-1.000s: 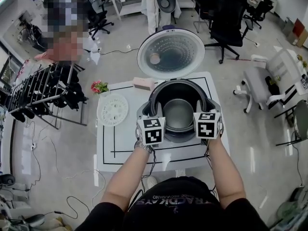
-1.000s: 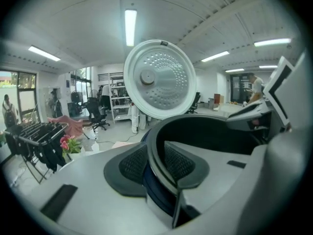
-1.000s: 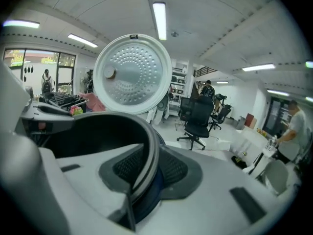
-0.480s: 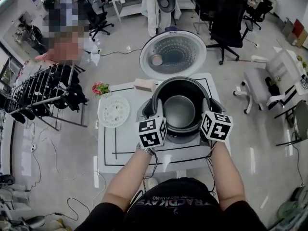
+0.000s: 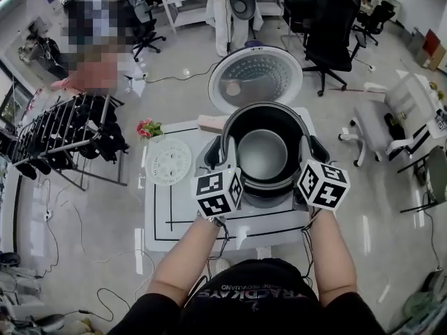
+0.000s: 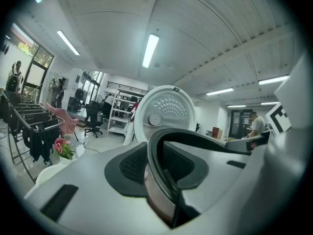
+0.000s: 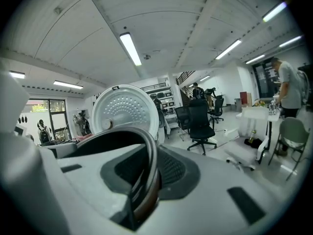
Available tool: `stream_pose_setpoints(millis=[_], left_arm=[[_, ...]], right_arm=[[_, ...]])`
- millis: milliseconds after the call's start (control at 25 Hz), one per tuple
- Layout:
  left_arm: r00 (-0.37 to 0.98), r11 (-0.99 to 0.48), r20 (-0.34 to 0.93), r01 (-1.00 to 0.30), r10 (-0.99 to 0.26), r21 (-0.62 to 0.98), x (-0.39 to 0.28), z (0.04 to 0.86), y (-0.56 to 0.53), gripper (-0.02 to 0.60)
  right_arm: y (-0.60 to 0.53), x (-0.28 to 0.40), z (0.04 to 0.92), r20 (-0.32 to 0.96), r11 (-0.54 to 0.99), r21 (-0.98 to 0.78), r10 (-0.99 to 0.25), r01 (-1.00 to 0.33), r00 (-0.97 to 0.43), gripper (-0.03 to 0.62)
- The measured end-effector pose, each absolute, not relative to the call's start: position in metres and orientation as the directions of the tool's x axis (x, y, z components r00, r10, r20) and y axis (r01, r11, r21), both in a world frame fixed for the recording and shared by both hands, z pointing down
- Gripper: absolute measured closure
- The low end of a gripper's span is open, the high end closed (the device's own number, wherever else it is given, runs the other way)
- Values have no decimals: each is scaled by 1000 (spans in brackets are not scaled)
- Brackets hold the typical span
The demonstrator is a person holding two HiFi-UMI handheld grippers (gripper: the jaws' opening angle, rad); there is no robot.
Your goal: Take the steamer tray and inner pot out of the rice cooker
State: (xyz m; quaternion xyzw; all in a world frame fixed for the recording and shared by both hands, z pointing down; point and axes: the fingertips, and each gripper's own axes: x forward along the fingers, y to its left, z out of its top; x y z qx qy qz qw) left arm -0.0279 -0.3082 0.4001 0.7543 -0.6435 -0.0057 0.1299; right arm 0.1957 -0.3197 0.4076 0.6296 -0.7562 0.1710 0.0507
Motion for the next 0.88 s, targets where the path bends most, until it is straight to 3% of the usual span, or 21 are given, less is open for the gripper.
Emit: stream_pose_setpoints(millis=[440, 880], left_arm=[[142, -129, 39, -965, -989, 229, -62, 348, -282, 480], [7, -8, -3, -974, -1000, 228, -152, 325, -237, 480]], right_arm=[[-303, 163, 352, 166, 207, -218, -955, -954, -245, 520], [-287, 69, 340, 140, 355, -283, -904, -891, -404, 520]])
